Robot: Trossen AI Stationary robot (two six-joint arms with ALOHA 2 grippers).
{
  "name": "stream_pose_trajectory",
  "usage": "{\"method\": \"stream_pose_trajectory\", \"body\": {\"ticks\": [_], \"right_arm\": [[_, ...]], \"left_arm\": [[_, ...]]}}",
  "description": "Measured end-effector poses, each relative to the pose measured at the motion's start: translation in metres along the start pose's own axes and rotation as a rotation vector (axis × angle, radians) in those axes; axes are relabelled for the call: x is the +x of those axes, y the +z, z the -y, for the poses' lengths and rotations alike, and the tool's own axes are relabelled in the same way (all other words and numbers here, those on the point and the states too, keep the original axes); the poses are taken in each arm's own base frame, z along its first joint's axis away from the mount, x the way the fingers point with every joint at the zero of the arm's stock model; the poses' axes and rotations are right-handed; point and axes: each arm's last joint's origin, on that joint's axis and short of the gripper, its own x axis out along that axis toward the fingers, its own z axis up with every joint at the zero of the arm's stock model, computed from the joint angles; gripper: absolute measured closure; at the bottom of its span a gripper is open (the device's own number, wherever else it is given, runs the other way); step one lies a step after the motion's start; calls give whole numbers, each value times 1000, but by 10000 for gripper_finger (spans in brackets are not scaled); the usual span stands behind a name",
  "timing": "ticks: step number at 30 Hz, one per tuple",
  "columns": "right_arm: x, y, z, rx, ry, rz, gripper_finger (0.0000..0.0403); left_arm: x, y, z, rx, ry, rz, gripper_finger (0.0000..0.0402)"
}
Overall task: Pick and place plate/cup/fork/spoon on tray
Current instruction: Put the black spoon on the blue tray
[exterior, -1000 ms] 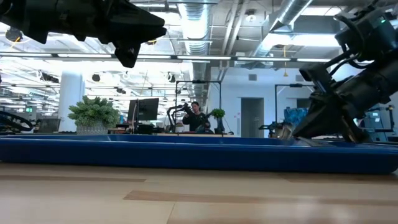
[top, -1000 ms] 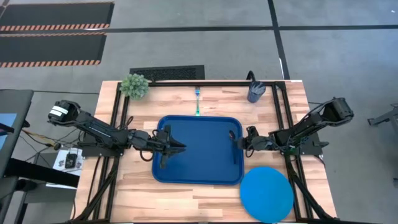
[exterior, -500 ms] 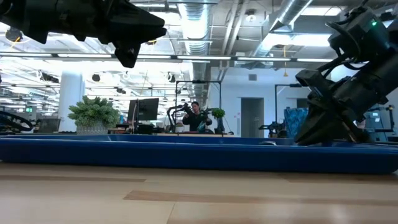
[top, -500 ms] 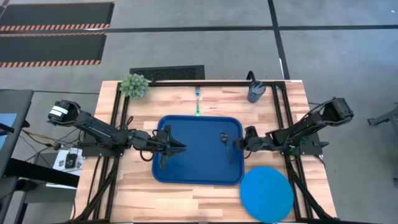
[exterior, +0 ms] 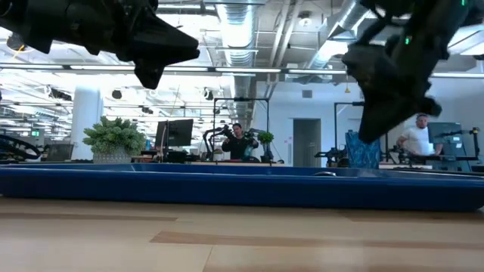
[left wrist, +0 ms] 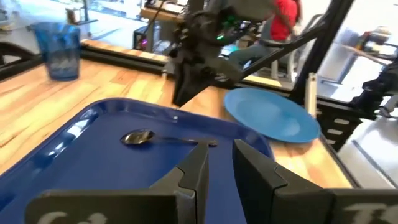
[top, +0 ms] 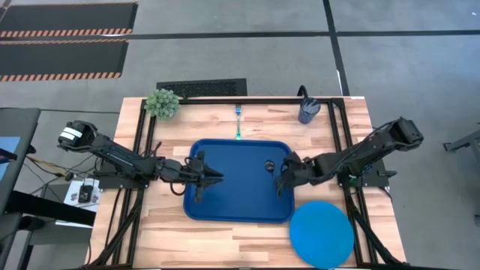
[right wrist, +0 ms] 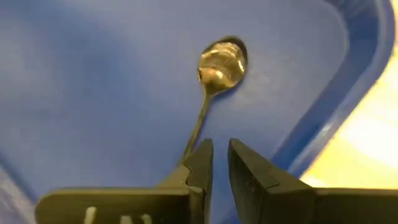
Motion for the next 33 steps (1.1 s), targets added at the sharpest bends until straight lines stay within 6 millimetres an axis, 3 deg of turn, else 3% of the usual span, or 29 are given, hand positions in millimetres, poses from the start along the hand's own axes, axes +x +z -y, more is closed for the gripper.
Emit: {"method": "stream_pose_trajectory", "body": {"ticks": [3,9,15,23,33], "right_arm": [[-1,-7,-20,-41,-25,-25,315],[19,-26,-52,-89,-115,-77,255],[38,-29,-71,-115,-275,-120,229],[62,-27,-78,-123,-369,-168,273],[64,-27,-76,-128,-391,-172,352]], "left_arm": [[-2,-4,4,14,19,-25,341],[-7,-13,11,21,55,-47,341],[-10,-19,11,14,76,-58,341],[-10,-19,11,11,77,-56,341],[-10,-18,11,9,77,-55,341]]}}
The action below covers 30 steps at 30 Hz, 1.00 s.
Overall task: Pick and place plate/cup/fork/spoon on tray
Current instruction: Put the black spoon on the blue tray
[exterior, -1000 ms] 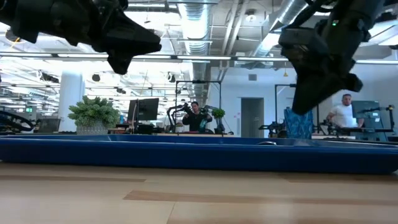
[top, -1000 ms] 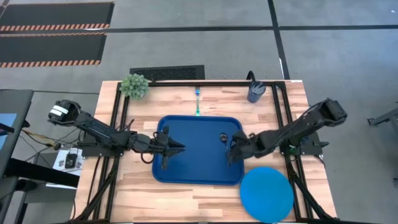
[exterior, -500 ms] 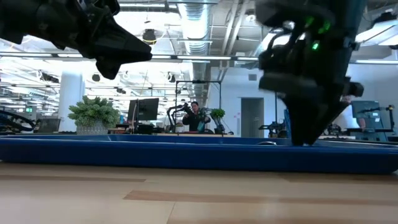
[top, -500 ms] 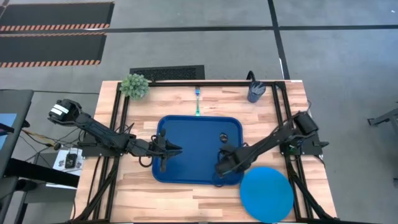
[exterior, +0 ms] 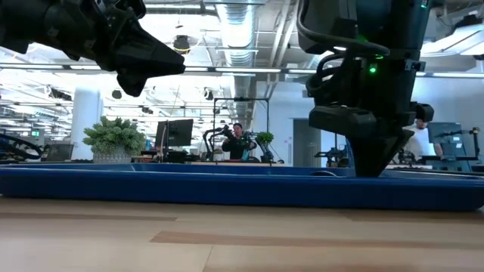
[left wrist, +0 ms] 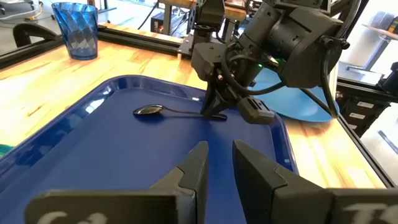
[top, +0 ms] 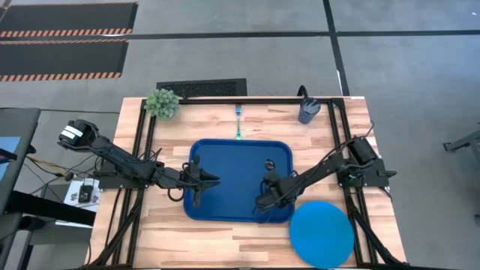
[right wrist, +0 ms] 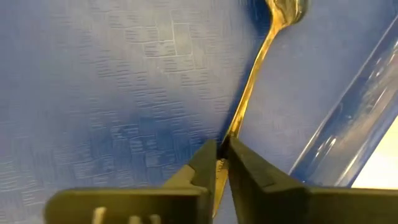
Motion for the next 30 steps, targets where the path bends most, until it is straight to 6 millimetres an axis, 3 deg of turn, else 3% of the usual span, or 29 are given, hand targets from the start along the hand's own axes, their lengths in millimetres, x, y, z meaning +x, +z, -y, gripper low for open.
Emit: {"method": "stream_pose_trajectory", "body": {"ticks": [6,23,26,30], "right_arm": [[0,0,2,-7,-16,-3,395],[-37,12,26,24,86,77,399],[-28,14,32,46,71,72,373],[-10,23,32,76,31,81,307]], "left_arm": [[0,0,0,0,0,0,341],[0,0,0,-8,-3,-1,341],[0,0,0,-8,-3,-1,341],[0,0,0,-9,-3,1,341]]}}
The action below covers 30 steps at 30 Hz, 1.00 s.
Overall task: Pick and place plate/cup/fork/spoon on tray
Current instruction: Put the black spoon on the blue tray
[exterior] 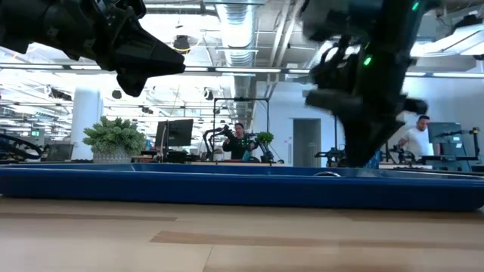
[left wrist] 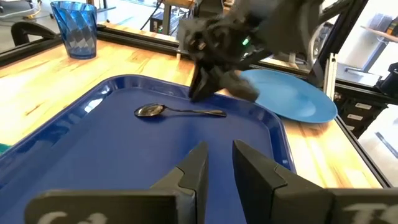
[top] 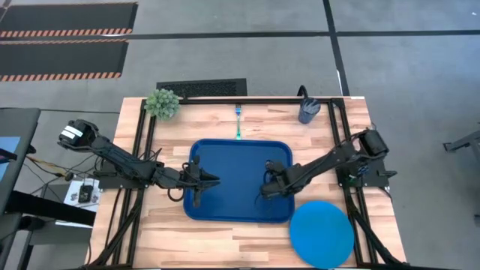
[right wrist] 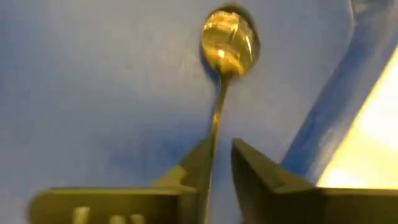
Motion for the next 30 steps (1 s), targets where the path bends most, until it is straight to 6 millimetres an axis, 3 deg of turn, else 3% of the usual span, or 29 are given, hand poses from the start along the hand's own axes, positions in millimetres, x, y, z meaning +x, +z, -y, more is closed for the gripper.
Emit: {"method": "stream_pose_trajectory", "body": {"ticks": [5,9,17,24,30], "right_arm": [[17,14,1,-4,-36,23,245],[24,21,0,10,-34,27,239],[34,22,-2,-13,-49,29,290],[34,22,-1,-25,-61,22,307],[35,24,0,-20,-70,33,380]], "left_arm": [[0,0,0,0,1,2,341],[0,0,0,3,1,0,341],[0,0,0,7,3,-2,341],[0,0,0,6,2,2,341],[0,0,0,5,2,2,341]]}}
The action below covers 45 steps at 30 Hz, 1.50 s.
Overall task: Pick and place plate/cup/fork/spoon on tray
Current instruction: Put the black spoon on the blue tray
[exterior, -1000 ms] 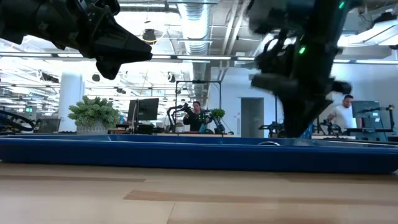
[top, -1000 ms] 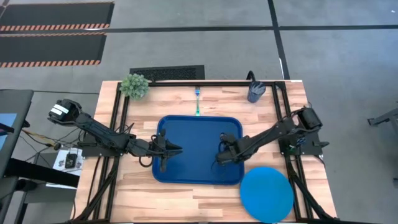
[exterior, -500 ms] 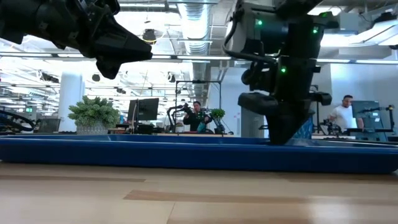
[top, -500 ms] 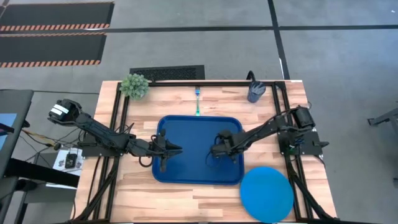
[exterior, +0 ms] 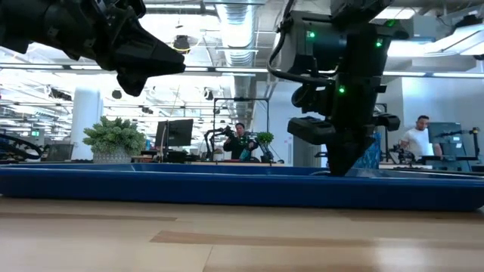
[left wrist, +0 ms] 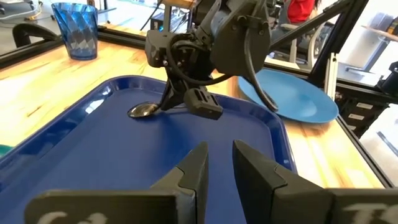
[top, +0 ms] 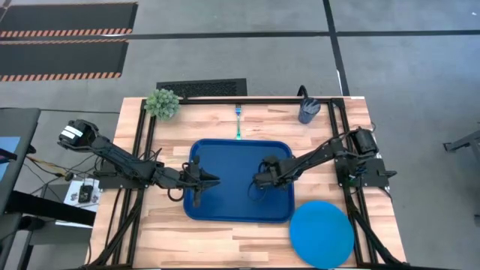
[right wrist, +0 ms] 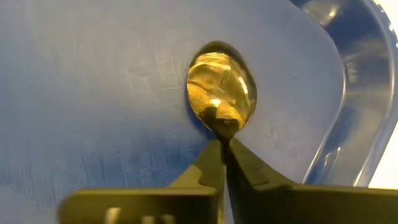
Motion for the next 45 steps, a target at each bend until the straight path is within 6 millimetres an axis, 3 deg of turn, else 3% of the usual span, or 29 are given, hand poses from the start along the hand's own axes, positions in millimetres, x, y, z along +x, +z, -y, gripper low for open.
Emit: {"method": "stream_pose_trajectory", "body": {"ticks": [12,21,31,45], "right_arm": [[-9,11,0,26,96,-4,398],[-19,34,-19,35,414,30,401],[6,52,-19,36,506,-87,399],[12,52,-10,-22,392,-61,305]], "left_arm": [[0,0,0,0,-1,-3,341],[0,-1,0,-4,-12,-10,341],[0,-1,1,-11,-25,-13,341],[0,-1,1,-11,-26,-13,341]]}}
